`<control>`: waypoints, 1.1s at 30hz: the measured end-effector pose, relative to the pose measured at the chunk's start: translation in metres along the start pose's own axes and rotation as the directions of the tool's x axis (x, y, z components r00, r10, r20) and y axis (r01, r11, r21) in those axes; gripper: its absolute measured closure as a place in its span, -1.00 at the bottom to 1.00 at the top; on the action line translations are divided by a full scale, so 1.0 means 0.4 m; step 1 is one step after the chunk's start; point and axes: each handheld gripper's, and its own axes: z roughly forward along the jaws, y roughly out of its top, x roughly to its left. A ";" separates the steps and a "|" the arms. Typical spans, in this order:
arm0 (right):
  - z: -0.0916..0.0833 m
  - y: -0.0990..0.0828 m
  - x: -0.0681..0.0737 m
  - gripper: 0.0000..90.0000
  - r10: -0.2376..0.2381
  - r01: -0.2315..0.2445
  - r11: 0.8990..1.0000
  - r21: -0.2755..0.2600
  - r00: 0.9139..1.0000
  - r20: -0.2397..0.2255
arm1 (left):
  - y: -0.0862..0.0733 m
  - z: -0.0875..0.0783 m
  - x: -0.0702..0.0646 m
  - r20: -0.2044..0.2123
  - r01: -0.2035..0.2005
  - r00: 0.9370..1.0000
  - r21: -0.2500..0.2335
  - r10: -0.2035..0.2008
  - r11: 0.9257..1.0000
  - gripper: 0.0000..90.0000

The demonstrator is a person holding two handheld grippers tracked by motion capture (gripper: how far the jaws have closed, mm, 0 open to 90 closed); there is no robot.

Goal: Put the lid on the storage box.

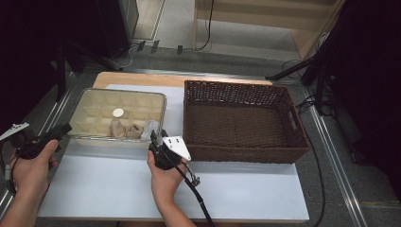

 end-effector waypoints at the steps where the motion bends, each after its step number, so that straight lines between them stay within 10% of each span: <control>1: 0.004 0.000 -0.001 0.39 -0.004 0.004 1.000 -0.003 1.000 -0.003 | 0.000 0.002 -0.002 -0.004 -0.001 1.000 -0.003 0.001 1.000 0.34; 8: -0.043 -0.005 0.009 0.73 -0.130 0.130 0.991 -0.020 0.991 0.010 | -0.007 -0.031 -0.006 -0.030 -0.065 0.997 -0.012 0.065 0.998 0.54; 16: -0.081 -0.028 0.022 0.74 -0.204 0.204 0.979 -0.019 0.978 -0.028 | -0.025 -0.075 0.001 -0.036 0.006 0.999 -0.032 -0.007 0.999 0.67; 33: -0.058 -0.049 0.005 0.69 -0.196 0.197 0.980 0.026 0.980 -0.047 | -0.043 -0.068 -0.015 -0.038 -0.031 0.999 -0.003 0.031 1.000 0.71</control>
